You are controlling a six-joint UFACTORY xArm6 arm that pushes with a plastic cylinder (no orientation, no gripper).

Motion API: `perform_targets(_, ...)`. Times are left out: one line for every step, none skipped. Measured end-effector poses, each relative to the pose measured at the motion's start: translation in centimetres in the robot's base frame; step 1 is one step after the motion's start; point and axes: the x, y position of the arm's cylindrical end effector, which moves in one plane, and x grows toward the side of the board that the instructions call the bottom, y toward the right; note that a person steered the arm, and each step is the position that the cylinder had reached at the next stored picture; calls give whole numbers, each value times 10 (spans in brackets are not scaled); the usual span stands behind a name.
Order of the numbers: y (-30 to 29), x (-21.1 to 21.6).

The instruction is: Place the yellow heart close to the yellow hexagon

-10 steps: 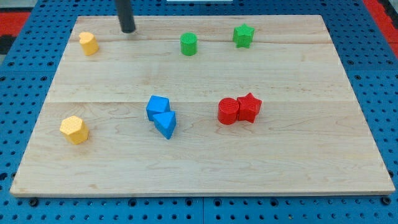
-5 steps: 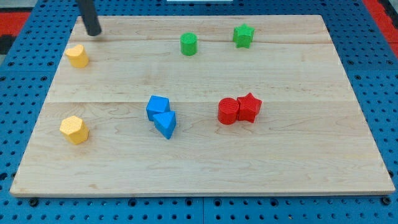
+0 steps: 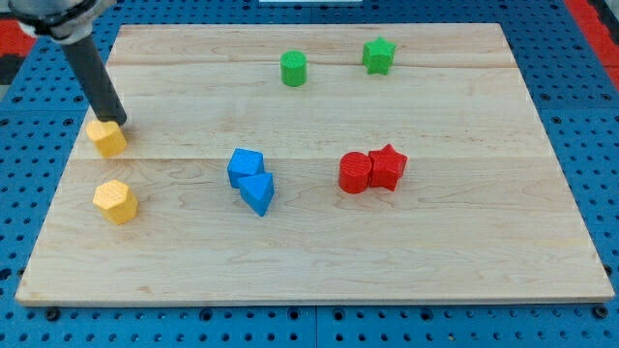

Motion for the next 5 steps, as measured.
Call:
perform_targets(6, 41)
perform_targets(7, 38)
perform_targets(6, 6)
perform_targets(-18, 5)
perform_targets(6, 46)
